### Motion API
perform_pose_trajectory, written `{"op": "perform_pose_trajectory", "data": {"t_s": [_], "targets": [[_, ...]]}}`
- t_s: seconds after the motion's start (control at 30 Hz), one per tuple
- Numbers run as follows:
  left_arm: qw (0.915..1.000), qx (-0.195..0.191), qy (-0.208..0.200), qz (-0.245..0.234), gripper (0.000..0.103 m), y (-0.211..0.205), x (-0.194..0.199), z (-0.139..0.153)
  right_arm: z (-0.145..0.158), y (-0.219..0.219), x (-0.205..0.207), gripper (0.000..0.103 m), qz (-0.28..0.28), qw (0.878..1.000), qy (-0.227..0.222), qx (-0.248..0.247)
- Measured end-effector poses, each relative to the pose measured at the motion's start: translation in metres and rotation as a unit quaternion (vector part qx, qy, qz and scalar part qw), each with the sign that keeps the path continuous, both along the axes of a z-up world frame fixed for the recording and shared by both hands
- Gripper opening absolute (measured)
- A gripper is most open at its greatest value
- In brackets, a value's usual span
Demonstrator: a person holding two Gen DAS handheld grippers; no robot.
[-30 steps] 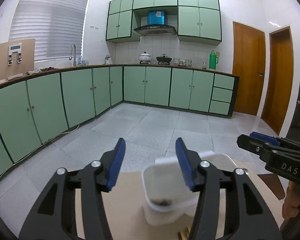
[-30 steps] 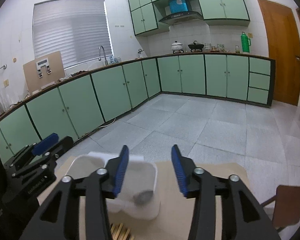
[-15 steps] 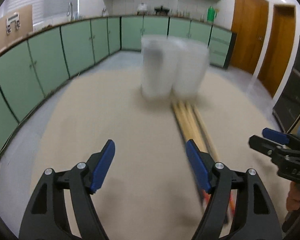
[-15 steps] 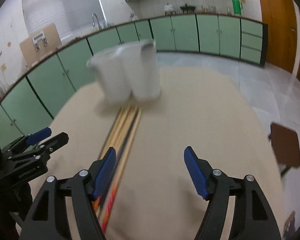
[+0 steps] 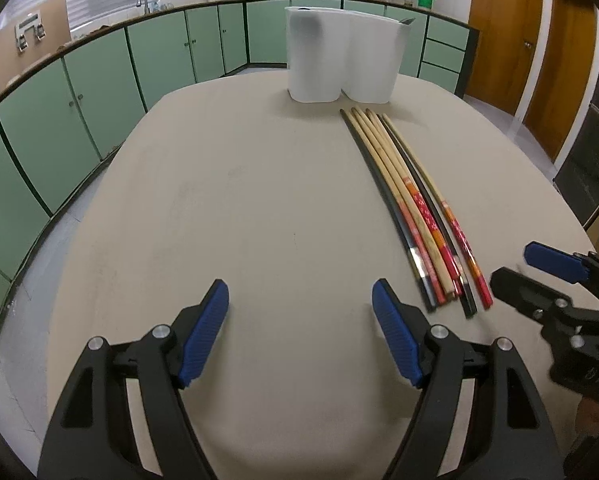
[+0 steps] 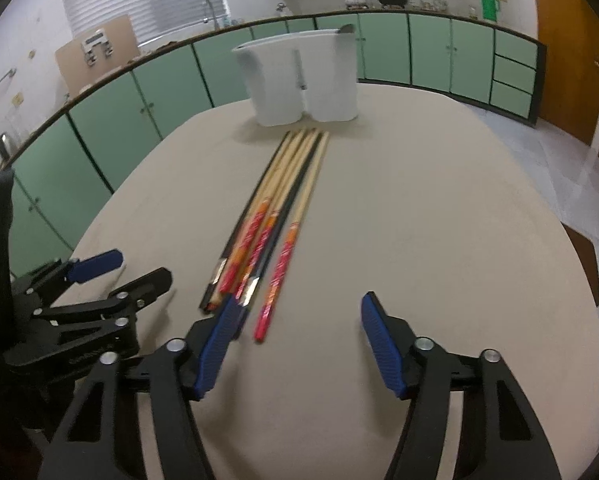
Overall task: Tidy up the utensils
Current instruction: 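Move both tools back down toward the chopsticks on the mat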
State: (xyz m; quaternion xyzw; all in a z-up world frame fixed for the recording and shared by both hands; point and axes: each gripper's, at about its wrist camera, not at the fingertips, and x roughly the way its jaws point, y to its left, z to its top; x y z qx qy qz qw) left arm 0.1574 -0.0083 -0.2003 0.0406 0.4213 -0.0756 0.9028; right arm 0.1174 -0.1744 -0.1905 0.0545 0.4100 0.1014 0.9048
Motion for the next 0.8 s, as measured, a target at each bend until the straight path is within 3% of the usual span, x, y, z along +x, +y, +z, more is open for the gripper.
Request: {"op": "perform_pose_trajectory", "data": {"t_s": [0.17,0.3,0.63,0.8], "targets": [[1.0,-0.002,-0.001,0.002,0.073,0.003,-0.005,0.001,-0.009,0.009,-0.003,0.034,0.003,1.0,0.007,-0.022],[1.0,-0.002,0.0,-0.002,0.073,0.001,-0.01,0.0,-0.008,0.003,-0.002,0.009,-0.009,1.0,0.007,-0.019],[0.9991,-0.019,0.002,-0.037,0.075,-0.02,-0.014,0.003,-0.01,-0.008,-0.004,0.011,-0.006,1.0,0.008,-0.011],[0.9988,-0.009,0.001,-0.049,0.075,-0.034,-0.007,0.001,-0.01,-0.015,-0.005,0.011,-0.014,1.0,0.009,-0.003]]}}
